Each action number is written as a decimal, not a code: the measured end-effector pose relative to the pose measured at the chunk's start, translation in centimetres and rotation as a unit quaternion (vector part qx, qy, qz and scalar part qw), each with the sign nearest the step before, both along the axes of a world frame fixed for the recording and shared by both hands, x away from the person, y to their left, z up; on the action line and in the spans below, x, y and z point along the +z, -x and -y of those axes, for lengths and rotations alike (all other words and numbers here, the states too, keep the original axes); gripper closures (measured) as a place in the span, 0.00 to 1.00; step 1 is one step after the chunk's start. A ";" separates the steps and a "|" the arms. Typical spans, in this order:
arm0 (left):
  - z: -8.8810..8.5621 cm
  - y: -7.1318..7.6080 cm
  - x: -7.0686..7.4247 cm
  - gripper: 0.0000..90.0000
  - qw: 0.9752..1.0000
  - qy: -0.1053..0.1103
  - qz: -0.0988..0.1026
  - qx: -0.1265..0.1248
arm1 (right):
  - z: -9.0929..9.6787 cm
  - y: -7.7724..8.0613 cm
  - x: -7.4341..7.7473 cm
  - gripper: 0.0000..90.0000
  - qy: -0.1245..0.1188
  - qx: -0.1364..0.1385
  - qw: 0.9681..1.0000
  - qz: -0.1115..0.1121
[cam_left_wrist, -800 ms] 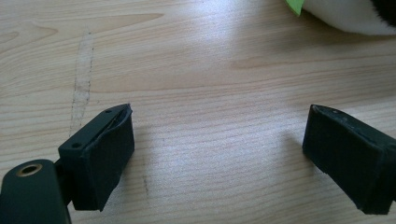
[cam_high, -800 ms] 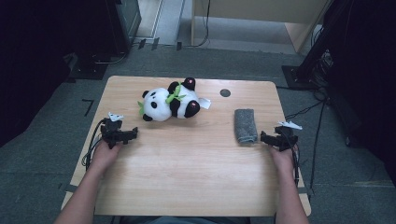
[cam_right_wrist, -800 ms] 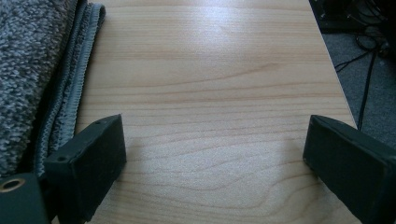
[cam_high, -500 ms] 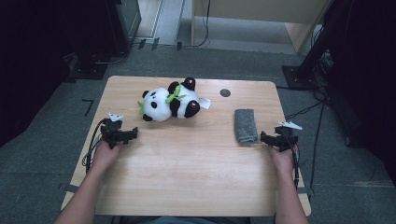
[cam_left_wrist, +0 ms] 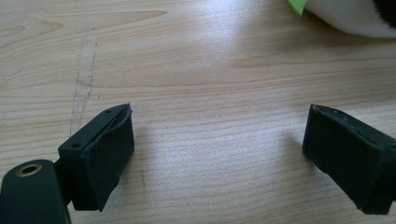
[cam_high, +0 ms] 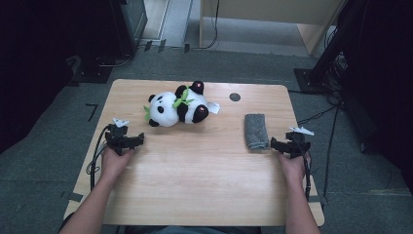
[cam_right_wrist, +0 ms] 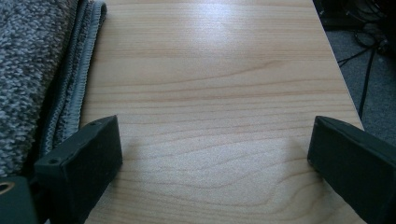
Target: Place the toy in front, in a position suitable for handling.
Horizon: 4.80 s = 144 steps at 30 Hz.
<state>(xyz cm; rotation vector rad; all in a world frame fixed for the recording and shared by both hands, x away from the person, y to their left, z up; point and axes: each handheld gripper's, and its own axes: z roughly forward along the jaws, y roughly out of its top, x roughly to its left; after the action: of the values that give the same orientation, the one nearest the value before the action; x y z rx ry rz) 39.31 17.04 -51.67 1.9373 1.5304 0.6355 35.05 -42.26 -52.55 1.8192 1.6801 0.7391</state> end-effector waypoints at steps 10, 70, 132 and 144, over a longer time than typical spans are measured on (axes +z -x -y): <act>-0.3 -0.3 0.2 0.16 0.999 -0.002 -0.003 -0.054 | 0.8 0.2 0.6 0.21 -0.001 0.008 1.000 -0.009; 6.8 -5.1 10.0 0.42 0.959 0.085 0.006 -0.270 | -6.0 -0.6 5.0 0.49 -0.048 0.156 0.986 0.027; 14.5 -9.9 10.9 0.80 0.963 0.036 -0.048 -0.264 | -7.5 -1.8 2.8 0.53 -0.023 0.175 0.984 0.032; 15.1 -5.1 13.2 0.80 0.961 0.053 -0.039 -0.267 | -8.8 -1.5 3.3 0.51 -0.013 0.179 0.983 0.045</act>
<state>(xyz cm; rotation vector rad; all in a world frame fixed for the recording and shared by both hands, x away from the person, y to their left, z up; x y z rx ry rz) 44.37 1.96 -38.44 2.1812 0.9848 0.2378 36.51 -33.43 -49.24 1.4895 1.9679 0.9789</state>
